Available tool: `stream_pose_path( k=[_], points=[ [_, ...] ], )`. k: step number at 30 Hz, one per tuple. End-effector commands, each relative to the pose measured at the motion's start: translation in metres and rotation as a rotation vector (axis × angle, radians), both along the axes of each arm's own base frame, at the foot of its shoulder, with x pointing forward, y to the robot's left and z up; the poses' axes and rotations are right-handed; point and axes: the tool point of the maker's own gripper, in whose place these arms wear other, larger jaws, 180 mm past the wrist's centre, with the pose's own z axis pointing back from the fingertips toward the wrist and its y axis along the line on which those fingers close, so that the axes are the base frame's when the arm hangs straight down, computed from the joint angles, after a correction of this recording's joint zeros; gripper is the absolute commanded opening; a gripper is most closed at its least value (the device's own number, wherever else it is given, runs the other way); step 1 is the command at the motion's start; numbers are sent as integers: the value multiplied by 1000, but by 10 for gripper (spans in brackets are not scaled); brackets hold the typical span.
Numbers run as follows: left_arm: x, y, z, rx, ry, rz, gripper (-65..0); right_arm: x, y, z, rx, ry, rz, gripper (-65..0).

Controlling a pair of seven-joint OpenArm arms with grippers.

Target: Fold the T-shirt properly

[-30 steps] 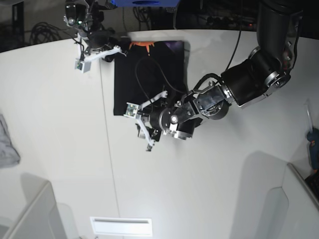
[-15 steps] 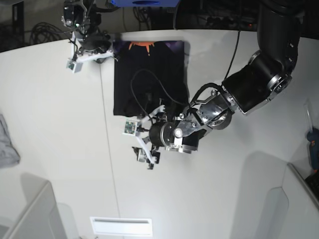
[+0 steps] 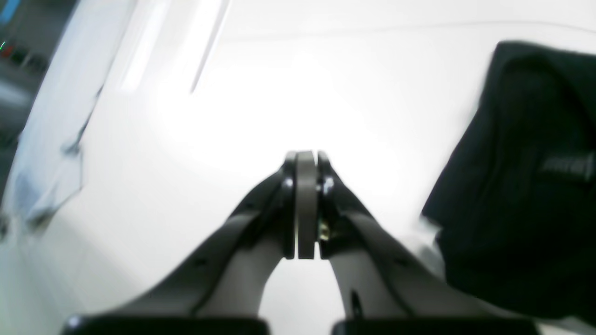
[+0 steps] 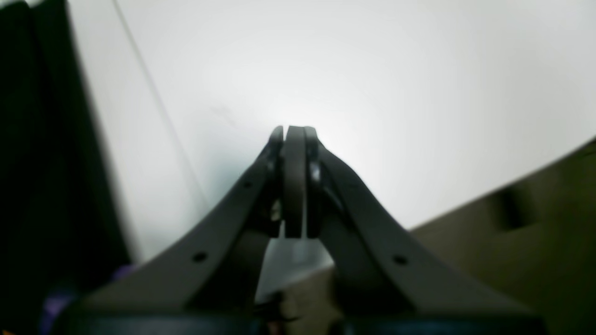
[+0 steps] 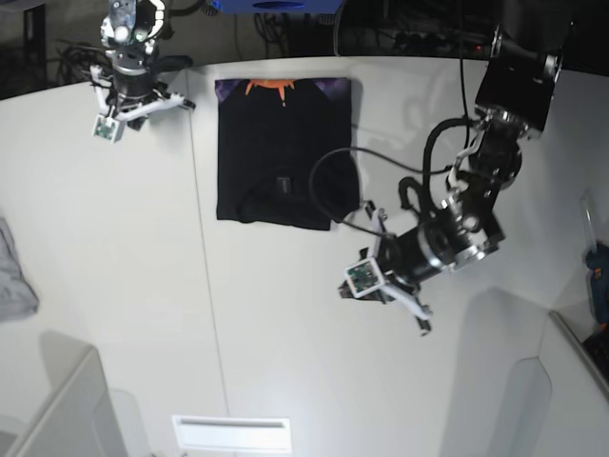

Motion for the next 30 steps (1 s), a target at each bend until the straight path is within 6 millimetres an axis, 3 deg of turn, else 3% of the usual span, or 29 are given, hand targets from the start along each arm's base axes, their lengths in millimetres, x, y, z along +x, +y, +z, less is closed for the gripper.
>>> stream_pose_path(
  k=[1, 4, 9, 18, 25, 30],
  points=[
    [-4, 15, 8, -13, -26, 25, -650, -1, -15, 12, -99, -27, 27, -650],
    [-36, 39, 4, -142, -11, 58, -650, -14, -18, 19, -230, -43, 162, -650],
    [-91, 65, 2, -336, -4, 31, -650, -38, -14, 17, -273, -8, 301, -650],
    [-185, 120, -44, -242, 146, 111, -650, -91, -4, 11, -516, 178, 661, -650],
    [-271, 167, -85, -227, 333, 203, -650, -171, 5, -13, -457, 481, 872, -650],
    [-335, 185, -125, -243, 503, 288, -650, -219, 10, -43, -359, 669, 943, -650]
  ],
)
